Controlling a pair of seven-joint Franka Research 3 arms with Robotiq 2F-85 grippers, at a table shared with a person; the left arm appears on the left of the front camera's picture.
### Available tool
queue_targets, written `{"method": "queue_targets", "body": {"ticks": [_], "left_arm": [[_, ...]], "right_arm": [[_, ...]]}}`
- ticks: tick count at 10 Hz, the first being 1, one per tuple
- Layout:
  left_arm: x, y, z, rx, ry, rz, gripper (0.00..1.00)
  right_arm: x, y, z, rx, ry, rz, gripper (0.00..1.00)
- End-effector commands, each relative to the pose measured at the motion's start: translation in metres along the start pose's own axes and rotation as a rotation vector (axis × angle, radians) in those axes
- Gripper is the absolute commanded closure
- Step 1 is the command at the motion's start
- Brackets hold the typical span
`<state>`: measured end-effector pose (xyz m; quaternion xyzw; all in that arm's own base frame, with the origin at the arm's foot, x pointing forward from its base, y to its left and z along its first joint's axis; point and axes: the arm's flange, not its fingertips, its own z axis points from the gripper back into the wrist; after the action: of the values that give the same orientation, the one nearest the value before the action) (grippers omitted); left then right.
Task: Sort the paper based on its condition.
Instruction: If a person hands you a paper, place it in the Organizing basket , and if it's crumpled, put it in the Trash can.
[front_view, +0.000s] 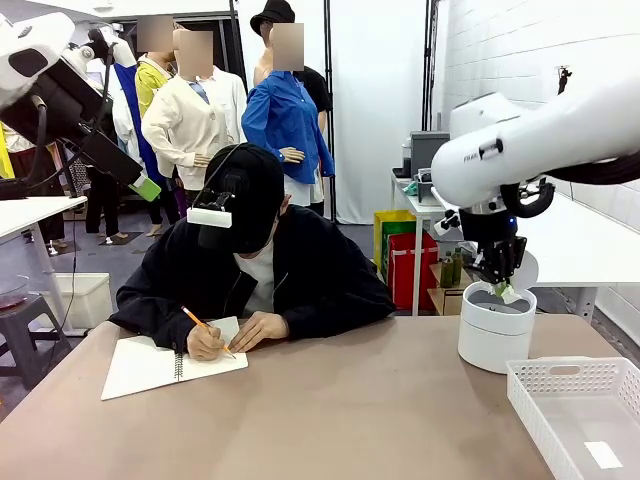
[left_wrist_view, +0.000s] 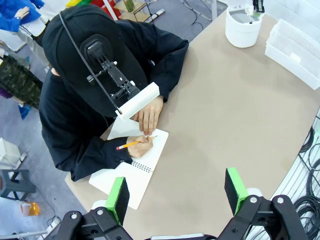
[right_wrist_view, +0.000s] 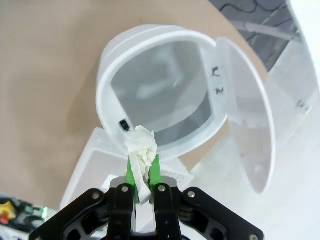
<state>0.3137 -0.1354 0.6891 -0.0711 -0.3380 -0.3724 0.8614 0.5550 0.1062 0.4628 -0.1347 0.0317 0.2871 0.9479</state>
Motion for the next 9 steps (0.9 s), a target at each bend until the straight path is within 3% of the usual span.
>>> {"method": "queue_targets", "body": {"ticks": [1, 4, 9], "left_arm": [[-0.001, 0.0, 0.0, 0.0, 0.003, 0.001, 0.0], [-0.001, 0.0, 0.0, 0.0, 0.003, 0.001, 0.0], [-0.001, 0.0, 0.0, 0.0, 0.003, 0.001, 0.0]], "right_arm": [[0.008, 0.001, -0.011, -0.081, -0.042, 0.065, 0.89], [0.016, 0.0, -0.026, -0.145, -0.009, 0.092, 0.89], [0.018, 0.001, -0.023, -0.112, -0.002, 0.087, 0.89]]}}
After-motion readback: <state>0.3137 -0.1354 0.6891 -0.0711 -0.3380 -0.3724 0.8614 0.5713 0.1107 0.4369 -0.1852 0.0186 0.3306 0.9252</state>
